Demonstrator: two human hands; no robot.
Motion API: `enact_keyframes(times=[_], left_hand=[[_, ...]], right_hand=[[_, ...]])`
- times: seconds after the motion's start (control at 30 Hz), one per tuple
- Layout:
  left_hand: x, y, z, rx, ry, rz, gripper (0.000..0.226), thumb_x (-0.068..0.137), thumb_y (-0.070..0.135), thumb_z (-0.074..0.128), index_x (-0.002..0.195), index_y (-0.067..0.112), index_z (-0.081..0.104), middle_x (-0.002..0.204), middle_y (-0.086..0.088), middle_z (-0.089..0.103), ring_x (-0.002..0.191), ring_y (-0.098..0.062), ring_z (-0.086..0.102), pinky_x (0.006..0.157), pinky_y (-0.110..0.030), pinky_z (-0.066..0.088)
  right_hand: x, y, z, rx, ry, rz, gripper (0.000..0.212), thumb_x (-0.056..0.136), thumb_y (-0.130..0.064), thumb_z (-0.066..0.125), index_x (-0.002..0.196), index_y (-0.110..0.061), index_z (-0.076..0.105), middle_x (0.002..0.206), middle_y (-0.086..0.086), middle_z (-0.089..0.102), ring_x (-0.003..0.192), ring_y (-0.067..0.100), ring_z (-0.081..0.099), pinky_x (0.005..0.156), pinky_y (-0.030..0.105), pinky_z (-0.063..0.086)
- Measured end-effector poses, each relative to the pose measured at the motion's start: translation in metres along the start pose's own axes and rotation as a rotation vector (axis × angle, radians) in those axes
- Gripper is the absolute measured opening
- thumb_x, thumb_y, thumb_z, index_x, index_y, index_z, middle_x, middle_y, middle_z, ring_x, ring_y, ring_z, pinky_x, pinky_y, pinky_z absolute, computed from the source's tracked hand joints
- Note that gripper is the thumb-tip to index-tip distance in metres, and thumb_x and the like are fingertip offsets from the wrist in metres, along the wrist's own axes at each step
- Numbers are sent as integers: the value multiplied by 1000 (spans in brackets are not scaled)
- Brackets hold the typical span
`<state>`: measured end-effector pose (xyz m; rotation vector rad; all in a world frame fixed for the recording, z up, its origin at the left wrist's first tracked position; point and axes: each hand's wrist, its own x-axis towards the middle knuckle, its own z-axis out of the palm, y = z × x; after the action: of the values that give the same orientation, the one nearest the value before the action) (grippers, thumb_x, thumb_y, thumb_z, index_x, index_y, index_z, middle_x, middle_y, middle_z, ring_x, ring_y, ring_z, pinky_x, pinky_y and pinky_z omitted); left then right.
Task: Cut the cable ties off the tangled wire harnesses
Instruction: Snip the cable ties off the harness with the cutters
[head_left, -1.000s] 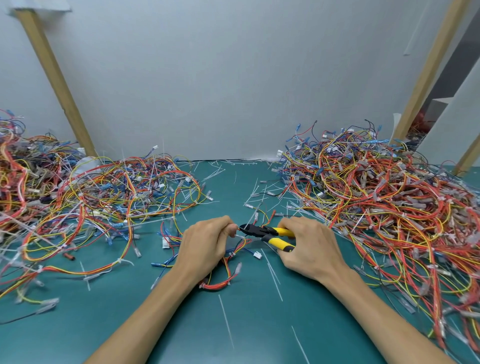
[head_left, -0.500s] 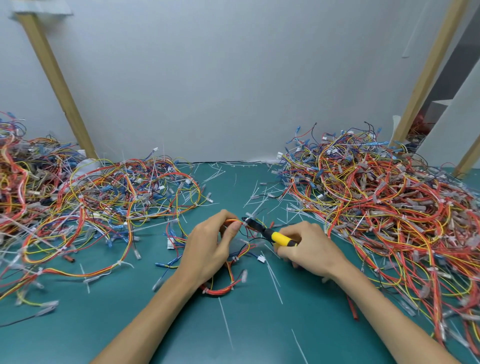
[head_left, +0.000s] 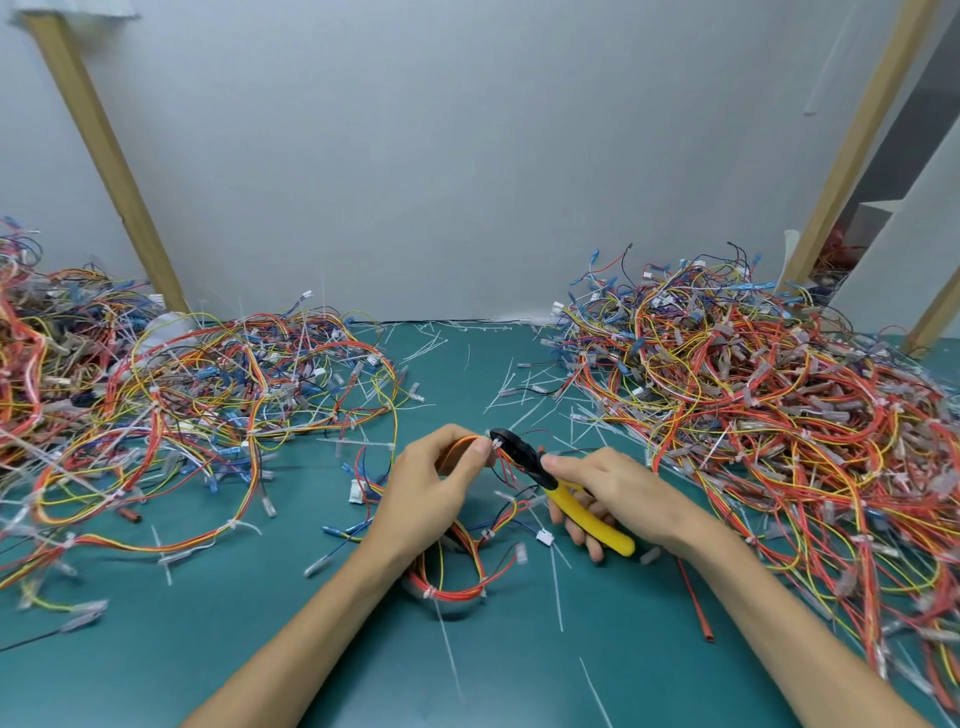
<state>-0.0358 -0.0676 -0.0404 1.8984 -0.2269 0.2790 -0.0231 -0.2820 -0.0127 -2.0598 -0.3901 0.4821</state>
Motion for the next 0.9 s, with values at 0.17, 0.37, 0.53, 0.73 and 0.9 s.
enact_keyframes(times=[0.17,0.37,0.53,0.73,0.9], left_hand=[[2,1,-2,-163,-69,-61,17,94,24,62,90,10,70,82,2,76,78,-3,69,68,-9,45],[2,0,-2,-139,-88,-48,24,93,28,64,79,8,68,69,3,70,61,0,59,60,-9,39],[3,-3,-7,-129,-113,-40,22,93,29,65,79,12,68,65,4,67,58,-1,53,57,-10,37],[3,-4,-7,-112,-123,-49,18,90,29,68,78,17,71,63,6,66,59,-1,55,59,-11,39],[2,-6,-7,-103,-127,-62,18,90,28,70,76,16,71,69,-2,70,63,-5,58,64,-17,44]], right_hand=[[-1,0,4,-39,63,7,63,91,-65,44,66,-12,67,59,9,65,47,22,63,50,26,48],[-4,1,6,-148,131,7,67,86,-70,43,69,-10,66,60,8,67,48,23,65,50,30,49],[-7,-1,6,-289,176,-63,68,81,-75,38,66,-15,64,59,3,67,48,20,66,53,41,55],[-6,5,1,-582,323,-187,74,80,-79,29,66,-12,58,60,8,61,56,19,57,65,38,51],[-8,7,-1,-696,381,-247,67,79,-80,27,76,-24,63,61,2,57,61,14,51,58,29,39]])
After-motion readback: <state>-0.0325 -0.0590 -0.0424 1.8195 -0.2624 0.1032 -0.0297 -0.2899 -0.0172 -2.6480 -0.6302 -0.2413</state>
